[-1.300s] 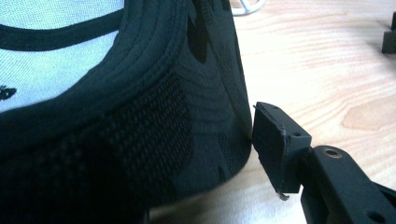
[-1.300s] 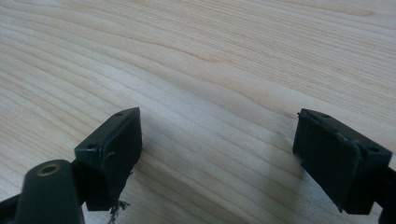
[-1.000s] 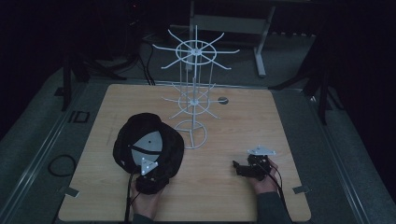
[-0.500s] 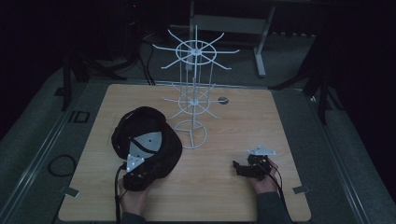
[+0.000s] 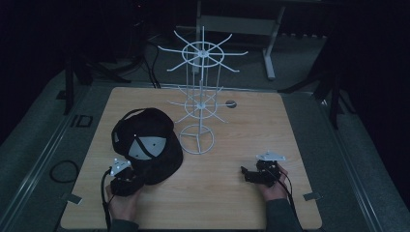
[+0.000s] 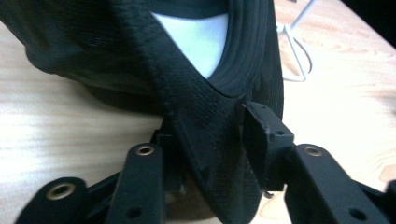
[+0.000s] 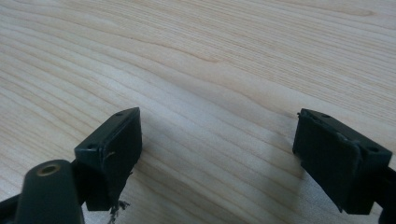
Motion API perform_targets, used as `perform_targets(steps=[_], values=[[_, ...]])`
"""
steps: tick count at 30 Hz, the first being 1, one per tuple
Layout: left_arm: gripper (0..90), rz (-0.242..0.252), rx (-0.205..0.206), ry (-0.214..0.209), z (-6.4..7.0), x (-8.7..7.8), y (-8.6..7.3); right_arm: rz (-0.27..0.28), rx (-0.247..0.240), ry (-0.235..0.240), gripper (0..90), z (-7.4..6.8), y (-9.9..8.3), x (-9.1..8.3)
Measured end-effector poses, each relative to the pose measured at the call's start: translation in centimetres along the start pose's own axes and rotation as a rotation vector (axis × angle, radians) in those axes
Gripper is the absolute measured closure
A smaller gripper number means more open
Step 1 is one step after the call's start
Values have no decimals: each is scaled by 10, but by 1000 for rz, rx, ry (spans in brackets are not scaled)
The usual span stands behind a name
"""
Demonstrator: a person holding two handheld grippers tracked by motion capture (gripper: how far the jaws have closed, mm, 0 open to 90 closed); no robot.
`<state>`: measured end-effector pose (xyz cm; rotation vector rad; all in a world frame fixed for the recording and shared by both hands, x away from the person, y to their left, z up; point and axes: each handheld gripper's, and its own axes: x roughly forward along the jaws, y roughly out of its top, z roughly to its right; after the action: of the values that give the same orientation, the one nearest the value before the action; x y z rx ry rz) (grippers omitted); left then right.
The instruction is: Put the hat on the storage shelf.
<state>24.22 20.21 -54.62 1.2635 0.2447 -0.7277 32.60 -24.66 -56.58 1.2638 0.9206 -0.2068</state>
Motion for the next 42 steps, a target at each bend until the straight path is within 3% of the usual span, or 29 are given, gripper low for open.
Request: perform_targets(steps=[12,15,19,24,26,29,31,38,42], values=[[528,-44,3,-13,10,9,-16,0,1,0,153,0,0,0],[611,-45,10,-10,9,8,-17,0,1,0,153,0,0,0],[657,-31,17,-17,10,5,-13,0,0,0,153,0,0,0],[637,7,1,2,8,1,-8,0,1,0,153,0,0,0],[568,-29,3,-7,12,7,-12,0,1,0,153,0,0,0],[541,-79,22,-17,20,19,-20,1,0,0,153,0,0,0],[563,-94,36,-13,24,24,-22,0,0,0,154,0,0,0],[584,-71,10,-12,24,28,-14,0,0,0,153,0,0,0],[650,-66,-8,-40,23,28,-14,0,0,0,153,0,0,0]])
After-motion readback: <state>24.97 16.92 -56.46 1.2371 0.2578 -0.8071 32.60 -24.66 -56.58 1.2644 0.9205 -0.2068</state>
